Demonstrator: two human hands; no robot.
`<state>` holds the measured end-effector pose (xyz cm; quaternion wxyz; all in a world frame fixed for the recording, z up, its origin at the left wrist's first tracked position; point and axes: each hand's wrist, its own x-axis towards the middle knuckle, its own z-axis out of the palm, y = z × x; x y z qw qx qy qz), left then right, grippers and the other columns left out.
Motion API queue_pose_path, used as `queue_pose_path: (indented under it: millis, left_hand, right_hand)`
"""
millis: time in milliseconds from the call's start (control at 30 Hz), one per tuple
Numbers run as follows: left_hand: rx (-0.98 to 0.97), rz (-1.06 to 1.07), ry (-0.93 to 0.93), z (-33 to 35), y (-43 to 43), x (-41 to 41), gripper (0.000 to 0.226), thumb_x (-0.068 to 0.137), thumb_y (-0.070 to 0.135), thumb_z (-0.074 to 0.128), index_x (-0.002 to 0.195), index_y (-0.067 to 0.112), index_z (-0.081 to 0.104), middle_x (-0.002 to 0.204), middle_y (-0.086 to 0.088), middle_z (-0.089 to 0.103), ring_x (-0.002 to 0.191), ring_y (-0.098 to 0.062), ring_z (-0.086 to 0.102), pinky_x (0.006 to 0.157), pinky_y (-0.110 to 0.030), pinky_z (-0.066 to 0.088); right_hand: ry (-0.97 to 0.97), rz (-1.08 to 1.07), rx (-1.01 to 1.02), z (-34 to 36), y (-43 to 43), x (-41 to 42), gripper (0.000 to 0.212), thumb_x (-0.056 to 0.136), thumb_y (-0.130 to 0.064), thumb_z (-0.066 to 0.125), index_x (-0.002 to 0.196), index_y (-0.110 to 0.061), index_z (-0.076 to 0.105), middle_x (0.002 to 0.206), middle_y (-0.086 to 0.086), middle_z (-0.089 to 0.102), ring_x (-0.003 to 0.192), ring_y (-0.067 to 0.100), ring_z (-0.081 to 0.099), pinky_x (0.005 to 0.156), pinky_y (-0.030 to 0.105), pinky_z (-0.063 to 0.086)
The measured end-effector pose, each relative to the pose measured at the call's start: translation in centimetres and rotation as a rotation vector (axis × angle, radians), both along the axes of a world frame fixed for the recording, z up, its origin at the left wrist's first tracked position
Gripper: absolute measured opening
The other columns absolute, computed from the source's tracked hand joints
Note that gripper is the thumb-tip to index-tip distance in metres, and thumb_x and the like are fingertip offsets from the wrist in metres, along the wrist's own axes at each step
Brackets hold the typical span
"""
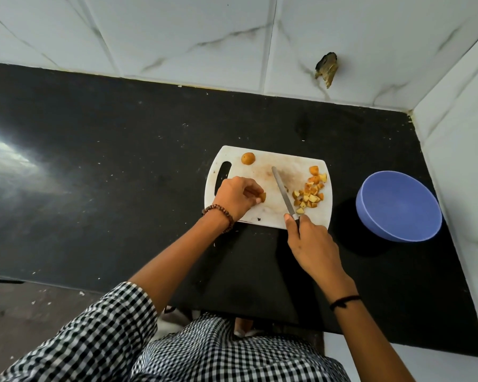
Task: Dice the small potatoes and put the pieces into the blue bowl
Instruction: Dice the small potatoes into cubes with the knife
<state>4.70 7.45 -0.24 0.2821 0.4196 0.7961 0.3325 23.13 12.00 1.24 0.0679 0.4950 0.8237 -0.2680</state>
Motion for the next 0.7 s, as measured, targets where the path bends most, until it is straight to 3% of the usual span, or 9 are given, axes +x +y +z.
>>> queue_pose_path:
  millis: [167,400,700]
  left_hand:
    - [0.009,-0.007,0.142,-0.2,0.3,0.2,0.017,0.083,0.013,0.072,0.1,0.016,0.073,0.095,0.004,0.066,0.08,-0.002,0.056,0.078,-0.011,0.046]
    - [0.012,0.046,0.108,-0.3,0.7,0.5,0.018,0.082,0.015,0.074,0.099,0.016,0.075,0.094,0.002,0.073,0.083,-0.004,0.062,0.086,-0.021,0.053]
    - [-0.052,0.066,0.083,-0.1,1.3,0.6,0.019,0.082,0.014,0.073,0.1,0.012,0.075,0.095,0.0,0.074,0.086,-0.01,0.066,0.087,-0.024,0.054]
  right_hand:
    - [0.079,-0.003,-0.051,-0.3,-1.8,0.3,0.048,0.104,-0.056,0.025,0.103,-0.017,0.053,0.089,0.004,0.063,0.088,0.023,0.063,0.081,0.047,0.054]
    - [0.114,-0.013,-0.045,-0.7,-2.7,-0.3,0.05,0.104,-0.056,0.025,0.105,-0.016,0.054,0.089,0.006,0.064,0.086,0.023,0.064,0.079,0.049,0.055]
    - [0.129,-0.017,-0.07,-0.9,-2.8,-0.7,0.049,0.105,-0.054,0.024,0.103,-0.015,0.053,0.088,0.003,0.061,0.089,0.021,0.058,0.078,0.045,0.053]
